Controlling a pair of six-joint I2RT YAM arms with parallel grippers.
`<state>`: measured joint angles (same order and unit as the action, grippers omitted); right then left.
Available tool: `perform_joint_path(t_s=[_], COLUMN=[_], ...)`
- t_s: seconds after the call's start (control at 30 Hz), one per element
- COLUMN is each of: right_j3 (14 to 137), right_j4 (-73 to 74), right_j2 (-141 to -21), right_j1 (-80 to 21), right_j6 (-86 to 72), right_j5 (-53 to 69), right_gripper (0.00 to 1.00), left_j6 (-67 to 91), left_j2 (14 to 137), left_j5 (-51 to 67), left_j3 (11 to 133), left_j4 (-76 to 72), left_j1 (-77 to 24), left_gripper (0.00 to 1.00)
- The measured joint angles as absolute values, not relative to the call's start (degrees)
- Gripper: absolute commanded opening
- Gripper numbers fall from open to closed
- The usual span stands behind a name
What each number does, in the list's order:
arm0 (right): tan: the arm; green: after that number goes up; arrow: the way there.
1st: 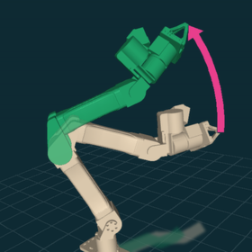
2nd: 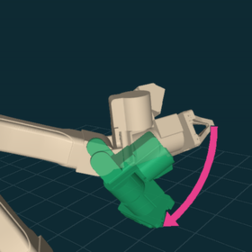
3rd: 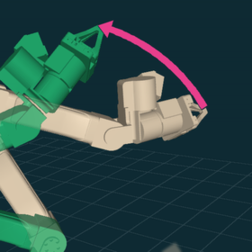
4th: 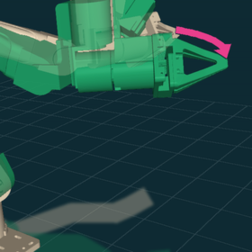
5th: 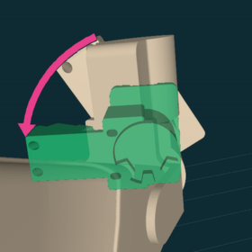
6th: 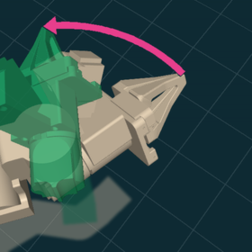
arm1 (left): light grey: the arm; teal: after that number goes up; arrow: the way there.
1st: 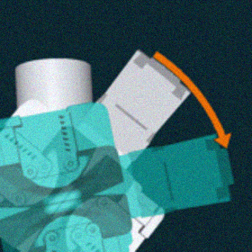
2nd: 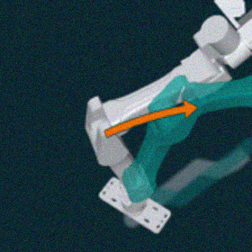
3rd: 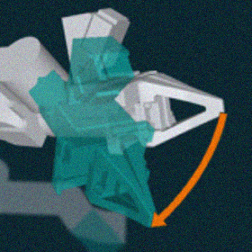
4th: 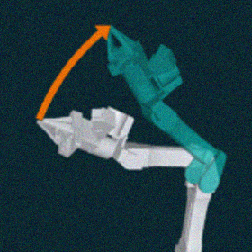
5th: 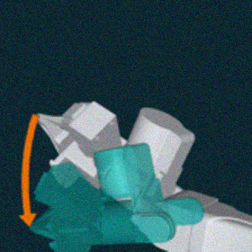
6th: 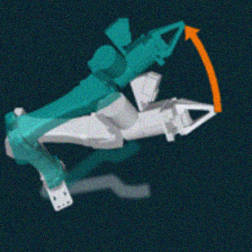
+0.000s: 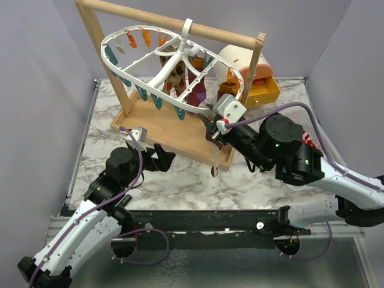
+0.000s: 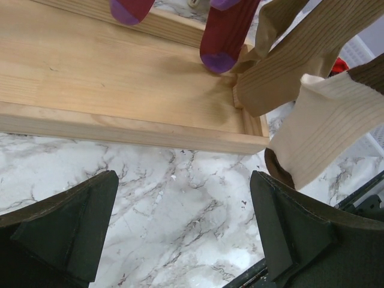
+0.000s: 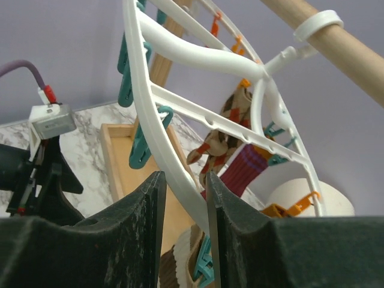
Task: Clip the socks to the hanger
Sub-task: Clamp the sock onto the hanger.
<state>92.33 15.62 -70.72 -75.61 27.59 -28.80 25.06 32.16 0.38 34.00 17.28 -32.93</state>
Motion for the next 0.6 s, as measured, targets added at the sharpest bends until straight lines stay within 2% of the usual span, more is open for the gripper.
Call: perform_joint_path(t_s=[0.6], right_j3=[82.6], right_j4=[16.9], right_j2=[-58.7], right_j1=[-75.6], right_j6=[29.2], right_j5=[-40.8], right_gripper=[0.34], left_j6=[25.1], left_j2=[32.2], left_j5=[-2.4], left_j3=[34.0], left_j4=[18.5], left_j1=[-32.9], left_gripper=[0.98])
